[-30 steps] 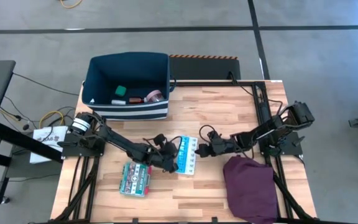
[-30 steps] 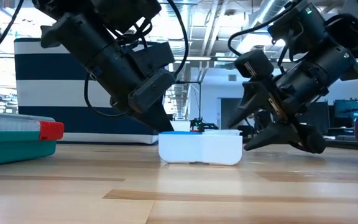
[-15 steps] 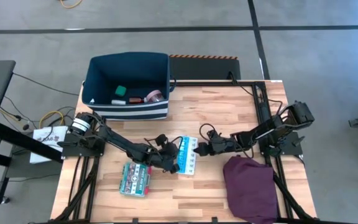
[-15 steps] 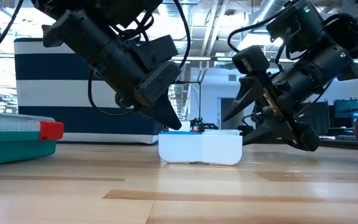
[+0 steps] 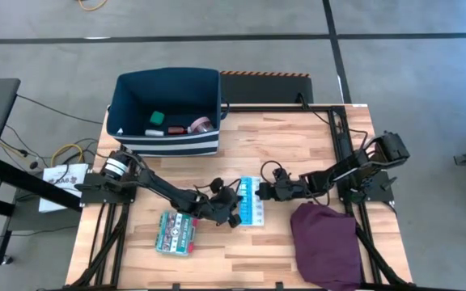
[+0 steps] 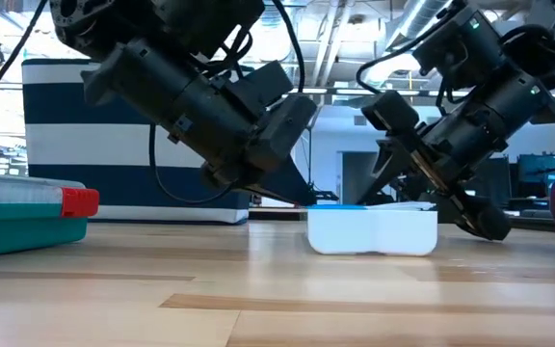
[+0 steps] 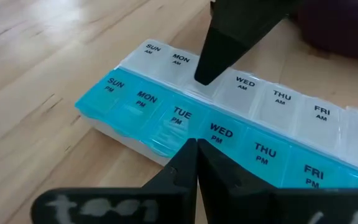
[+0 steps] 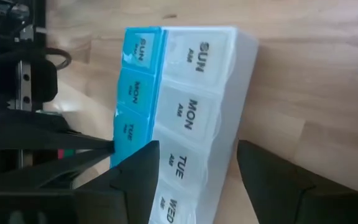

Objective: Pick & place medical supplies in basket/bin
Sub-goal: Put the white and blue pill organizer into the blue bin

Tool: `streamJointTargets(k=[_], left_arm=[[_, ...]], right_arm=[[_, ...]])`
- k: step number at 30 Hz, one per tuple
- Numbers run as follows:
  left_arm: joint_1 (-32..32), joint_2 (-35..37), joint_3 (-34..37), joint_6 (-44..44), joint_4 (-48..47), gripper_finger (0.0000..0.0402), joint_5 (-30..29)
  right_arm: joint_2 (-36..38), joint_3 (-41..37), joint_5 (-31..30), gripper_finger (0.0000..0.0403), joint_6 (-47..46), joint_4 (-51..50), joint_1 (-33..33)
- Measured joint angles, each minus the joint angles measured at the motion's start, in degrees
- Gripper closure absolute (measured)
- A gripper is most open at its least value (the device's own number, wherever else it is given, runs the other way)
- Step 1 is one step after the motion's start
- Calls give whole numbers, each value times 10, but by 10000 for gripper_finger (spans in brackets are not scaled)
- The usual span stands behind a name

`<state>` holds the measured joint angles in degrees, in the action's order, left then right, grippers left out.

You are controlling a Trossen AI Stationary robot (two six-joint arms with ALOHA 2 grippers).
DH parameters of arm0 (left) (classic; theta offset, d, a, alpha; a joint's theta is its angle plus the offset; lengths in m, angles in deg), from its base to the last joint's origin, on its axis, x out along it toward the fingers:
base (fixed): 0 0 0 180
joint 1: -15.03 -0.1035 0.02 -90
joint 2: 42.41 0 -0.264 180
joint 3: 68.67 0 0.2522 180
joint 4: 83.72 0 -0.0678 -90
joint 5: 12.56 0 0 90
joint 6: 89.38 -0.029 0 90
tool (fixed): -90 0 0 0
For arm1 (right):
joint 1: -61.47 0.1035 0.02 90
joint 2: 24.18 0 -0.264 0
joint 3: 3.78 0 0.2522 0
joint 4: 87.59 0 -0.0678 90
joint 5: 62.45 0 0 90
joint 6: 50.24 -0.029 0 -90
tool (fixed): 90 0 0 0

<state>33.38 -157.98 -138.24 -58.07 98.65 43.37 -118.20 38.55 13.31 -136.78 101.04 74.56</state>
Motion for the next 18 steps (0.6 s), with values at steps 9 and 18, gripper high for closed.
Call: streamJointTargets(k=[9, 18], left_arm=[[3, 2, 0, 14, -17, 402, 3], [19, 2, 1, 30, -28, 402, -4]], right_arm=[[0, 0, 9, 198, -6, -5, 10], [0, 0, 18, 200, -39, -12, 36]])
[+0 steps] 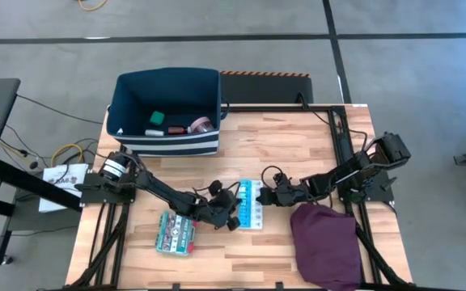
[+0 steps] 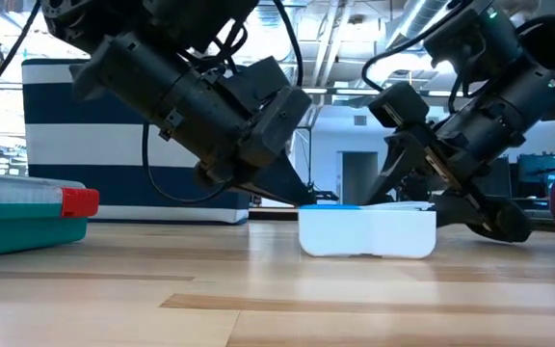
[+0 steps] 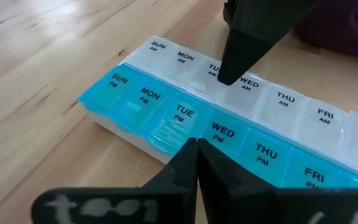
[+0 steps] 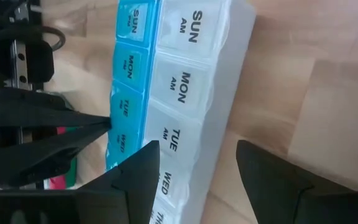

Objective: Pick & place medical supplies in basket/bin
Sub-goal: Put the white and blue pill organizer into the blue bin

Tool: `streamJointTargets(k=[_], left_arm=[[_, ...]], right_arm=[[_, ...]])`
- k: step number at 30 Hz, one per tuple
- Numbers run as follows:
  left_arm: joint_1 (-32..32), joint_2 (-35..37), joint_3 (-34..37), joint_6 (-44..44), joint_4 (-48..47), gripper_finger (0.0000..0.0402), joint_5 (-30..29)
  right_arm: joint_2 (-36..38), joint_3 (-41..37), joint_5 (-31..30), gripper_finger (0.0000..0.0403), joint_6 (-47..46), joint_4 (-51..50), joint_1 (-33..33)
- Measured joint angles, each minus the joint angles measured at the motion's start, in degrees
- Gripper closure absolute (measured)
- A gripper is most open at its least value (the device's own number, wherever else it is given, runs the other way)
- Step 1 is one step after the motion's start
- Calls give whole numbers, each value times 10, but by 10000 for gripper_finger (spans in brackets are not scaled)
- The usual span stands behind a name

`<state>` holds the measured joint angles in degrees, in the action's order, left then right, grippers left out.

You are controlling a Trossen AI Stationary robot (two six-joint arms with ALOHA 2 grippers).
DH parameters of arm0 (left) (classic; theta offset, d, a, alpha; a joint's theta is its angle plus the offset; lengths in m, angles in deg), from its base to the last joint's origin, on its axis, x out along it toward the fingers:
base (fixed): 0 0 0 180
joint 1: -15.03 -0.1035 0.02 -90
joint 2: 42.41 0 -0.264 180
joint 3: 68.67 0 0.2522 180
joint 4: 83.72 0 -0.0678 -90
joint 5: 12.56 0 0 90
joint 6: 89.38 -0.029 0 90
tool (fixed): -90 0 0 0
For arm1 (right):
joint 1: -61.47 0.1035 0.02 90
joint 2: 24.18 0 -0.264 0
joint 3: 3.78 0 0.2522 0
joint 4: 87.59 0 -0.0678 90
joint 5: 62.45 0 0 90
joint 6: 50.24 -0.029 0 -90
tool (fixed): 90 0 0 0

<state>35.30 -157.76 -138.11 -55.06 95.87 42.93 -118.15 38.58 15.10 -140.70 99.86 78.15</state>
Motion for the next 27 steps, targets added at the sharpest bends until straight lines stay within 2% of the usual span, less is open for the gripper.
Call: streamJointTargets(k=[11, 21, 27], left_arm=[[17, -13, 0, 39, 7, 402, -35], [20, -13, 0, 45, 6, 401, -38], [29, -14, 2, 64, -15, 402, -52]], right_arm=[[-1, -1, -13, 199, -12, 4, 6], [-2, -2, -22, 202, -10, 18, 4], [-2, -2, -33, 208, 24, 81, 4]])
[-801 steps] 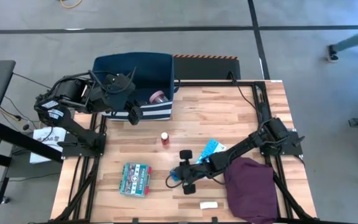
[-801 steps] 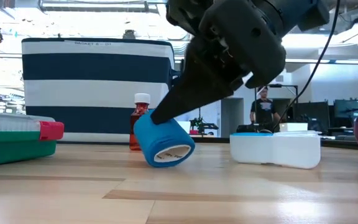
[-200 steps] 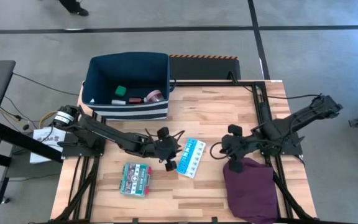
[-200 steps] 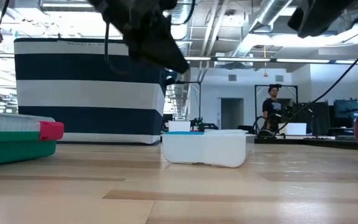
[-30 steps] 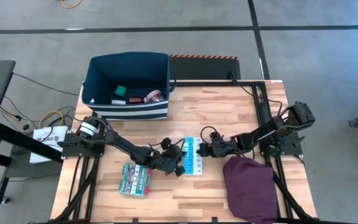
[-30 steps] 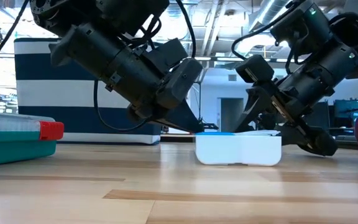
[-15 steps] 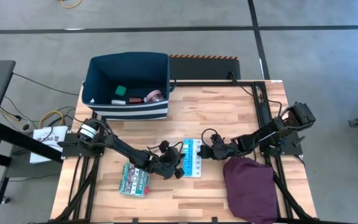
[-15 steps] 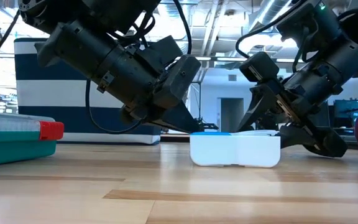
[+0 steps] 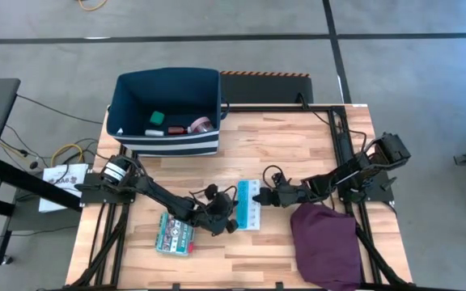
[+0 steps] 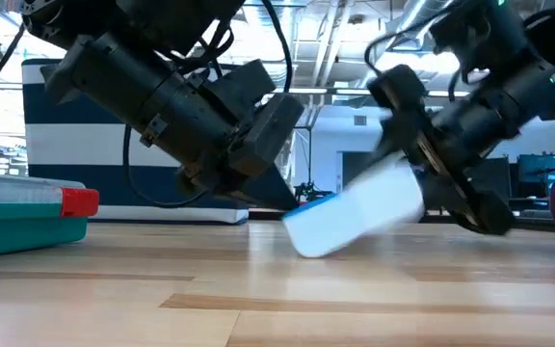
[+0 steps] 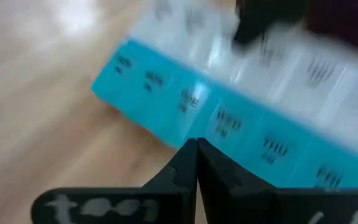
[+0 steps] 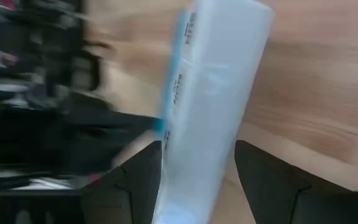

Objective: Pick & place medical supplies in basket/bin
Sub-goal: Put the white and blue pill organizer into the blue bin

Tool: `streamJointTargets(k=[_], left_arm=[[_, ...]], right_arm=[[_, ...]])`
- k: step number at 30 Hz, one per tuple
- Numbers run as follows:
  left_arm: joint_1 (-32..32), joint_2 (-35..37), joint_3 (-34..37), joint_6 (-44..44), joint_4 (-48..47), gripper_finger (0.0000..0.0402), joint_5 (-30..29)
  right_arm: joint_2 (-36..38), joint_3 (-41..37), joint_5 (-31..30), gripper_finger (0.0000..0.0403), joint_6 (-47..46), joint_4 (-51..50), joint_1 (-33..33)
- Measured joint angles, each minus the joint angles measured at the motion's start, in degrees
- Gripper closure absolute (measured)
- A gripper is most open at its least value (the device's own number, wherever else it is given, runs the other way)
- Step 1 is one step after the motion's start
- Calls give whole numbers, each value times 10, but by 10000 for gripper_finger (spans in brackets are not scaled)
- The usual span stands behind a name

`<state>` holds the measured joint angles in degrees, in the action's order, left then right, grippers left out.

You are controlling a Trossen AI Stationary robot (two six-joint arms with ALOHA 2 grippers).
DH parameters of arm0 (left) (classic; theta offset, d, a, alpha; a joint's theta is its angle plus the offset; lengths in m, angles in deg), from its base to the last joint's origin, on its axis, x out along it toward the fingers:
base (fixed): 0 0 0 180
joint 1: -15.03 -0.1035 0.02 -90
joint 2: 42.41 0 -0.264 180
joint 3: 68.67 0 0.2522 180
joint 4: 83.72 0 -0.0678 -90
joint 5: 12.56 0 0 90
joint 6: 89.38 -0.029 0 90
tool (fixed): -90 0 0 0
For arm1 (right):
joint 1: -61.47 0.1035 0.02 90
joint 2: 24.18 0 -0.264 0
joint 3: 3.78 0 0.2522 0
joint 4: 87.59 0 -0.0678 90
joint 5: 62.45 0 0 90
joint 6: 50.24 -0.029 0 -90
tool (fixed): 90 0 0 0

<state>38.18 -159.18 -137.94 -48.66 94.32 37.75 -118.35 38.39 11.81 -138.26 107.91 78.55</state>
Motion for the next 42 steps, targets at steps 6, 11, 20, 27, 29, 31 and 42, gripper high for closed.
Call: streamJointTargets(k=[6, 11, 20, 27, 29, 31, 42], left_arm=[[2, -5, 3, 8, -11, 401, 29], [2, -6, 2, 6, -5, 401, 17], [-14, -7, 3, -34, 50, 401, 31], [-29, -8, -9, -56, 53, 402, 49], [-28, -8, -14, -66, 47, 401, 47], [-28, -8, -14, -74, 45, 401, 41], [-4, 1, -18, -11, -58, 401, -5]], right_arm=[[-1, 9, -8, 211, 26, -27, -11], [0, 9, -9, 211, 33, -37, -12], [-14, 19, -6, 211, 61, 9, -16], [-112, 104, 61, 209, 95, 19, -22], [-136, 131, 94, 207, 132, 15, -33], [-146, 145, 124, 205, 158, 5, -44], [-94, 150, 157, 242, 247, -61, -64]])
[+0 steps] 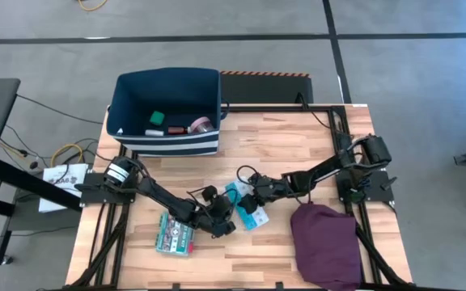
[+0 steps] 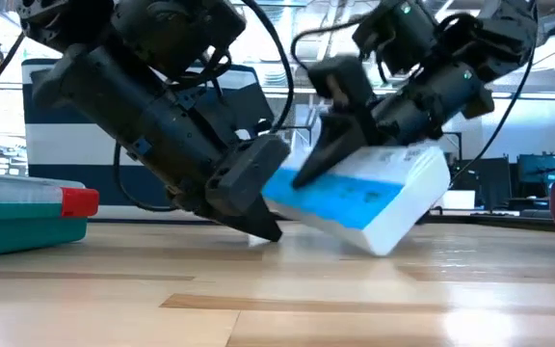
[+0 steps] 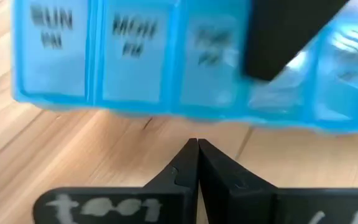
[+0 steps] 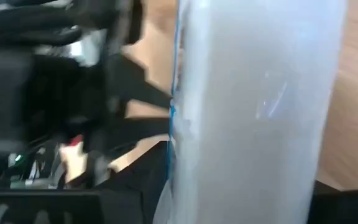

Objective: Pick & place medical supplies in basket/bin
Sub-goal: Put the white and blue pill organizer into the blue bin

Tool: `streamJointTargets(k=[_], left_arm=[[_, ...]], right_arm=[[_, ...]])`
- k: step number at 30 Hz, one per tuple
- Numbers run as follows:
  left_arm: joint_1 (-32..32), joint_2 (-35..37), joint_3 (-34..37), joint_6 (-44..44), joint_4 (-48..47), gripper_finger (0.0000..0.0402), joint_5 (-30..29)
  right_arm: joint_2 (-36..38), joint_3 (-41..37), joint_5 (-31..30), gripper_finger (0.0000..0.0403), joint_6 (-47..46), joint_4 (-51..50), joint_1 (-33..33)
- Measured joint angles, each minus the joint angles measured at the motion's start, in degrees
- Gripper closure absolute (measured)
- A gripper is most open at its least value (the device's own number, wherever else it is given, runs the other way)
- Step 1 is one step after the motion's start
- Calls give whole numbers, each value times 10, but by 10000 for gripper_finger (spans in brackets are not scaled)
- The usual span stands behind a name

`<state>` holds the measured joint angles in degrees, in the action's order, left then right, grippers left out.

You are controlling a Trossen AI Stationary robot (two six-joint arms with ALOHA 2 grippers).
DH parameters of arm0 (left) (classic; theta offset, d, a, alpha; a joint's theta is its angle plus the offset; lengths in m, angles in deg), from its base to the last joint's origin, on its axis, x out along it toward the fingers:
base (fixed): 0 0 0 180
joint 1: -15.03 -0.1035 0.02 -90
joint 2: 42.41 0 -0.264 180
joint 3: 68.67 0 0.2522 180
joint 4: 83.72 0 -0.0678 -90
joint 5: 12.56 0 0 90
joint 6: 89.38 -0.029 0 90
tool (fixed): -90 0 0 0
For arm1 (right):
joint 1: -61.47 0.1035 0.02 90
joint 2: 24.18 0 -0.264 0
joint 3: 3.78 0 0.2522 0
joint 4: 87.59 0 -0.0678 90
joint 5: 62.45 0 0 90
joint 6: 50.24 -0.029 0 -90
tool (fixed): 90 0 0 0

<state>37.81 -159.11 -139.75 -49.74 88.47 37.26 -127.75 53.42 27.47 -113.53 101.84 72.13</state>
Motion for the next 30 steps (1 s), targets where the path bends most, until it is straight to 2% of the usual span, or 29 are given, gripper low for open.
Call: streamJointTargets(k=[4, 8, 12, 17, 20, 23, 27, 30], left_arm=[[10, 30, 2, 23, -62, 401, 0], [32, 95, 2, 65, -156, 401, -16], [64, 185, 2, 85, -238, 401, -53], [110, 310, 2, 54, -264, 401, -139], [132, 387, 2, -11, -258, 401, -209], [141, 457, 1, -77, -244, 401, -276], [143, 531, 1, -172, -214, 401, -328], [142, 567, 1, -233, -193, 401, -341]], right_arm=[[17, 0, 2, 263, 41, -2, 1], [53, 0, 7, 262, 90, -2, 1], [109, 5, 1, 250, 161, -2, -8], [197, 44, -24, 260, 287, -1, -38], [230, 102, -76, 262, 388, 1, -71], [229, 183, -100, 254, 467, 0, -118], [172, 318, -84, 251, 542, -8, -173], [93, 428, -24, 256, 543, -32, -214]])
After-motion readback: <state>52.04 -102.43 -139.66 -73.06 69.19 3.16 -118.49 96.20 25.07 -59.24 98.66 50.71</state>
